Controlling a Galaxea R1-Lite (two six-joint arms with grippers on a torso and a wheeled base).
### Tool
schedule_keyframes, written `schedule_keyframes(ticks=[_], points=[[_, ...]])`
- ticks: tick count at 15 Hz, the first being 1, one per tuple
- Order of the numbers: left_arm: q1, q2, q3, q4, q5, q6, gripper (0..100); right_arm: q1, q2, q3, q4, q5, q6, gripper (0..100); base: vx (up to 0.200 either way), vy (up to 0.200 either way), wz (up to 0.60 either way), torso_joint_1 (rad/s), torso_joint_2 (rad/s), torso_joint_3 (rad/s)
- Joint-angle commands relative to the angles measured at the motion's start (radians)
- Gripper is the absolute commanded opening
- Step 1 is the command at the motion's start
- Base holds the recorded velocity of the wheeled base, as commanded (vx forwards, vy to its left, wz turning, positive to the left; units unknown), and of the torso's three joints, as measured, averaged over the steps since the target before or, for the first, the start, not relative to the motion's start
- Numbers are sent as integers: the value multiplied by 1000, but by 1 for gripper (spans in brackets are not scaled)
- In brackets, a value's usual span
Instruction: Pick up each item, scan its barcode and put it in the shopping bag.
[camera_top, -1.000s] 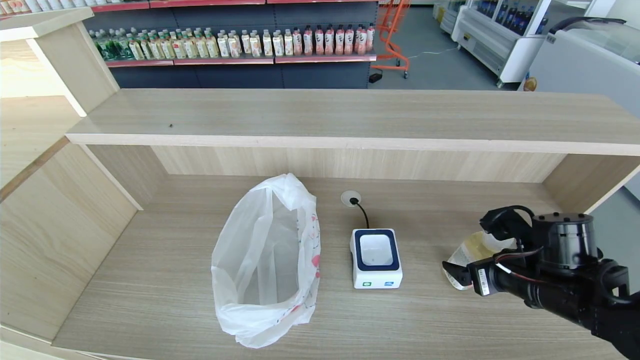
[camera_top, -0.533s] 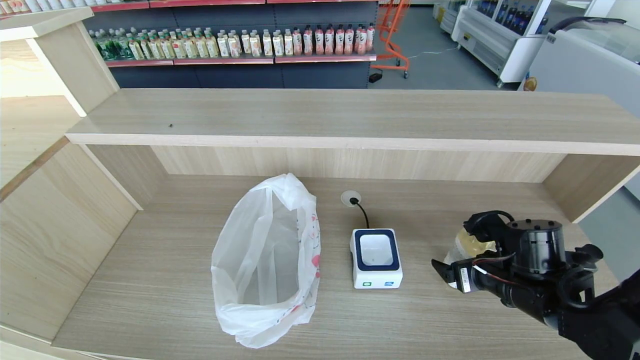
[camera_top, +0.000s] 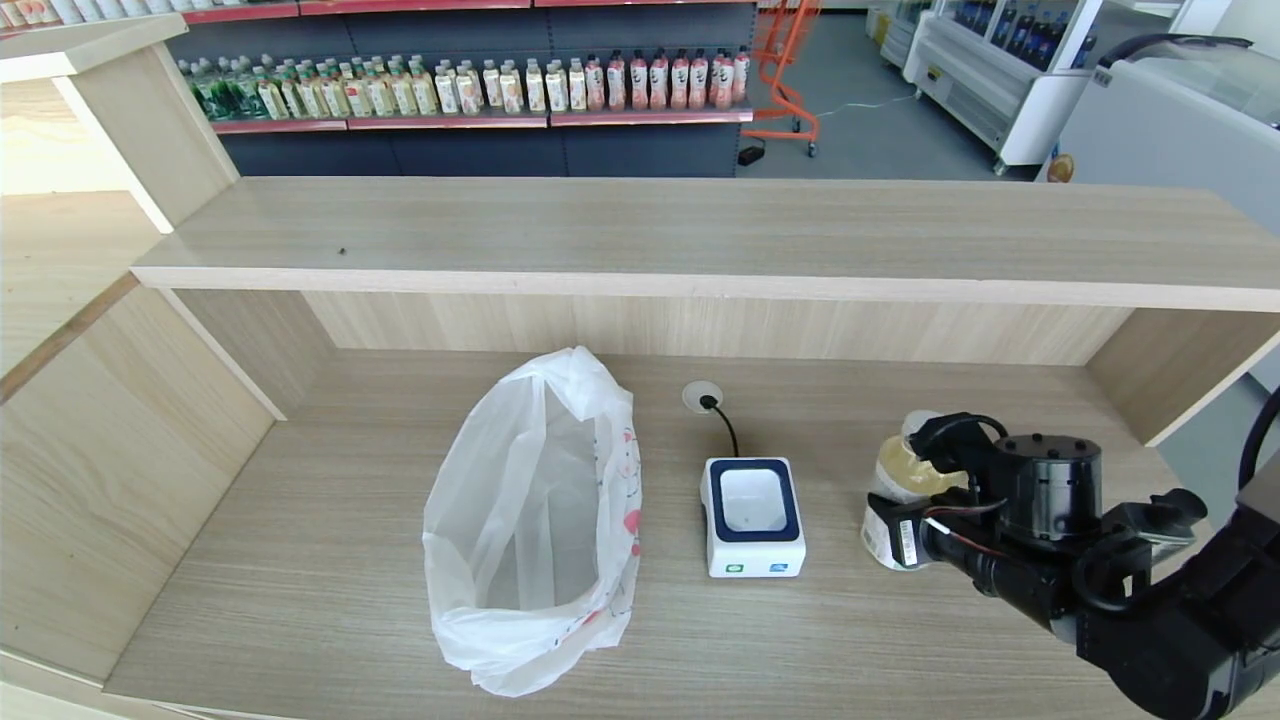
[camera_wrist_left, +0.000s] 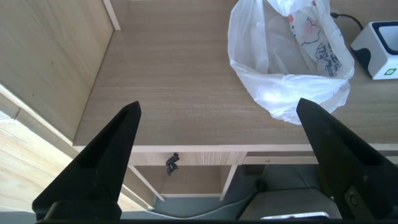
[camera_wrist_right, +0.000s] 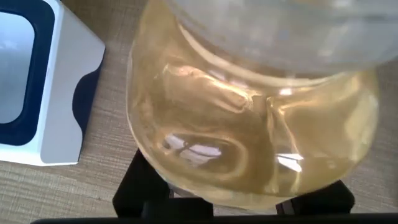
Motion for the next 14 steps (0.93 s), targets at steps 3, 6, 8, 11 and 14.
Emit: schedule_keyframes(ticks=[3,6,8,11,14], points=[[0,2,1,0,0,0,100,10,1,-26,-56,-2,-49,0,0,0,0,0,0,0],[0,2,0,0,0,0,100,4,-100,-36,-45,35,-23,0,0,0,0,0,0,0],[0,0,0,0,0,0,100,-32,-223,-36,74,138,0,0,0,0,0,0,0,0],[0,0,1,0,0,0,100,-71,-468,-165,447,448,98,0,0,0,0,0,0,0],[0,2,0,0,0,0,100,-71,-575,-290,619,860,213,0,0,0,0,0,0,0]])
